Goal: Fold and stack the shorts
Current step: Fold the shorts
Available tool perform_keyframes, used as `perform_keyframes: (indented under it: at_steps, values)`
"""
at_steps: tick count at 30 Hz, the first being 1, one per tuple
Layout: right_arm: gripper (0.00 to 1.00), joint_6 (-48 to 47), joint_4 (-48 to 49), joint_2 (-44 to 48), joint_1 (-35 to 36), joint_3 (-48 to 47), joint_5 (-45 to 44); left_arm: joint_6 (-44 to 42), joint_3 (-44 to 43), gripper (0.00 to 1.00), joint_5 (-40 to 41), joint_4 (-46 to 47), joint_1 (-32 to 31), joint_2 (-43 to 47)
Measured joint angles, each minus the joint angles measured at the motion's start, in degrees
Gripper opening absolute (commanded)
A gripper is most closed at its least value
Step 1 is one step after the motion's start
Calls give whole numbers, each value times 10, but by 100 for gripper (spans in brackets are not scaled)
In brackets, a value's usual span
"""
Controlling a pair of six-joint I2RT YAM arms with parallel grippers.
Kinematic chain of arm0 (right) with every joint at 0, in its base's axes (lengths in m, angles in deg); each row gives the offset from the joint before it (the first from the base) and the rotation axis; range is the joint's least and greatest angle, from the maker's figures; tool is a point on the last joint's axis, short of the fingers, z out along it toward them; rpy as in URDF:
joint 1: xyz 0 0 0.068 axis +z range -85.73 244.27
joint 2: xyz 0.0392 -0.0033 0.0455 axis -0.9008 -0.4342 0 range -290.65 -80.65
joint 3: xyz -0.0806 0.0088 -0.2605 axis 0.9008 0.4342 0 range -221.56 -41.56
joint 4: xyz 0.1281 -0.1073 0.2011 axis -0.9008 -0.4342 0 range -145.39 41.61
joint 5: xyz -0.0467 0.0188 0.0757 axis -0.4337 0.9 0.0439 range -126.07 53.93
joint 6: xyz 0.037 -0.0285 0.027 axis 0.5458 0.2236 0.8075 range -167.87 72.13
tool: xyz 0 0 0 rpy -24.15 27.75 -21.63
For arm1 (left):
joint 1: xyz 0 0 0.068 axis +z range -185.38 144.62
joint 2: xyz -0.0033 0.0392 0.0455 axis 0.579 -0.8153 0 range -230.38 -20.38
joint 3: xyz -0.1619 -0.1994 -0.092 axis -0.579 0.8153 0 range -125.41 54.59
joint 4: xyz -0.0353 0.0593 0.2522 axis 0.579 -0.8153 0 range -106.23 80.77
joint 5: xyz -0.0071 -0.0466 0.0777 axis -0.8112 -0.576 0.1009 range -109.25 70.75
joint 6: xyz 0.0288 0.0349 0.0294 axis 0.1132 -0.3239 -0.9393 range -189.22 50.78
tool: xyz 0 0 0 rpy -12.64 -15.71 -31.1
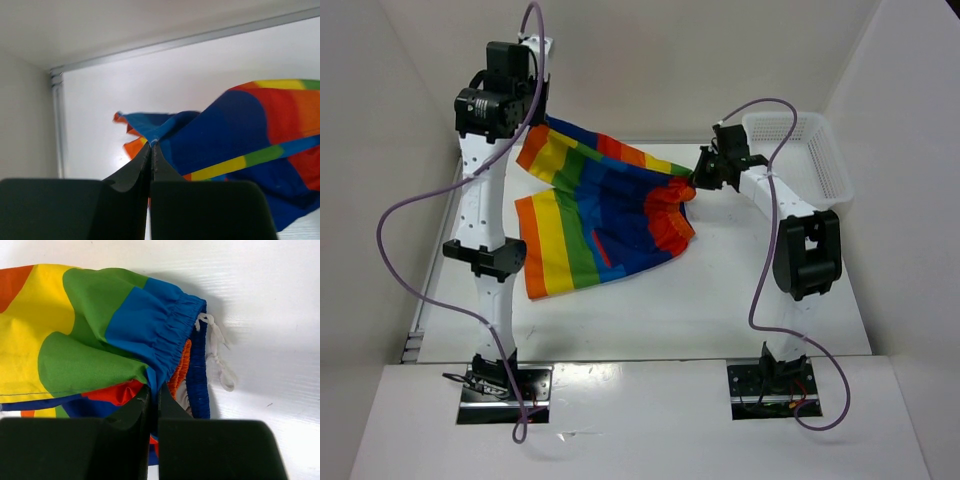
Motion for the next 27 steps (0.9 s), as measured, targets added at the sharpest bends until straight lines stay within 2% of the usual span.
perform_keyframes:
  at_steps: [3,5,7,10,12,14,17,23,27]
  values:
    - [0,0,4,2,0,0,5,0,106,0,53,12,-4,46]
    - [0,0,7,2,0,0,7,0,227,0,114,33,-22,98]
    - [0,0,8,2,0,0,9,0,357,0,141,68,-40,155]
    - [0,0,11,2,0,0,11,-2,609,0,94,189,-31,285]
    - [0,0,11,2,0,0,12,-2,712,0,49,230,13,354]
    - [0,1,14,2,2,0,31,3,769,0,-1,277,59,399]
    - [0,0,17,3,17,0,31,2,848,0,-49,347,91,451]
    - [0,0,17,34,15,33,10,1,973,0,-137,416,112,542]
    - [0,-2,16,71,14,68,5,1,1024,0,-178,434,120,597]
